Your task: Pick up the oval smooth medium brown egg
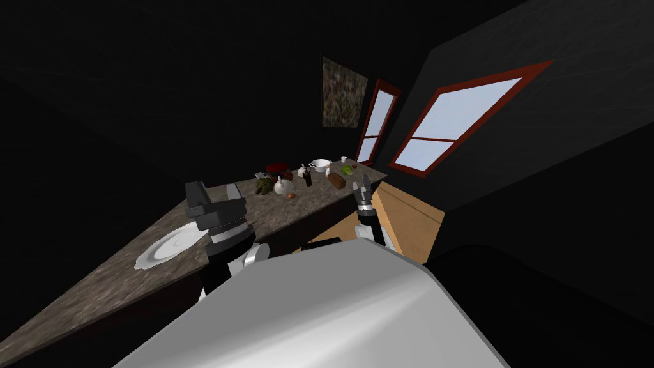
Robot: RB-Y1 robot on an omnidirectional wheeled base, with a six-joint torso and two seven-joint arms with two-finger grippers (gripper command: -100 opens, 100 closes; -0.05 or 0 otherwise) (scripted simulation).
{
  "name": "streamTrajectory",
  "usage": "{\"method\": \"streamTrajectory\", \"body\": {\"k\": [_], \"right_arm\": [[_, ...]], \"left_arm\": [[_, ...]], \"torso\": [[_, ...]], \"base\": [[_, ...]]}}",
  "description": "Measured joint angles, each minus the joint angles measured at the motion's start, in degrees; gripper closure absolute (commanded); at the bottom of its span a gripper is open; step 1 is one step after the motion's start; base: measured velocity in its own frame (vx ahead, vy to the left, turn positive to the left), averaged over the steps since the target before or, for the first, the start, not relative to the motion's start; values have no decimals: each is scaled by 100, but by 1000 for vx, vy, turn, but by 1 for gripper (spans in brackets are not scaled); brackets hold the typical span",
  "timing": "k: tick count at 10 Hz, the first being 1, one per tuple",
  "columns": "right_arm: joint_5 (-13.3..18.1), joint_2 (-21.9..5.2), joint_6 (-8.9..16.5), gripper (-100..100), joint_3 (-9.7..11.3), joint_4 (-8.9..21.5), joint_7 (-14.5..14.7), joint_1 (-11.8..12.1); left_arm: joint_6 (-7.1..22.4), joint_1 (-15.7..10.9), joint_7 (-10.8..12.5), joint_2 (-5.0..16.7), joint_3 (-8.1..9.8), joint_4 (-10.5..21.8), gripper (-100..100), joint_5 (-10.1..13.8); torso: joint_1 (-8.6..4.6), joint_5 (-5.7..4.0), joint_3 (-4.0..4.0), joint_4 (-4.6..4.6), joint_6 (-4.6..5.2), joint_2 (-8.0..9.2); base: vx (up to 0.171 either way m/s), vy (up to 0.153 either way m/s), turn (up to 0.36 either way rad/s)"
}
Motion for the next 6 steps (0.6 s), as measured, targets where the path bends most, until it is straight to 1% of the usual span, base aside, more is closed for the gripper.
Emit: {"method": "streamTrajectory", "body": {"k": [2, 3, 5, 6], "right_arm": [[0, 0, 0, 0, 0, 0, 0, -1], [0, 0, 0, 0, 0, 0, 0, -1], [0, 0, 0, 0, 0, 0, 0, -1], [0, 0, 0, 0, 0, 0, 0, -2]], "left_arm": [[84, -62, 6, 248, -20, 72, -100, -17], [179, -205, 18, 403, 20, 193, -100, -12], [417, -422, 25, 677, 13, 407, -100, -34], [646, -591, 29, 802, 37, 455, -100, -32]], "torso": [[8, 2, 9, 3, 0, 17], [12, 3, 15, 6, 0, 27], [6, 2, 25, 9, 0, 43], [11, 2, 27, 11, 0, 47]], "base": [[-73, 22, 43], [-113, 27, 49], [-127, 17, 60], [-87, 30, 12]]}}
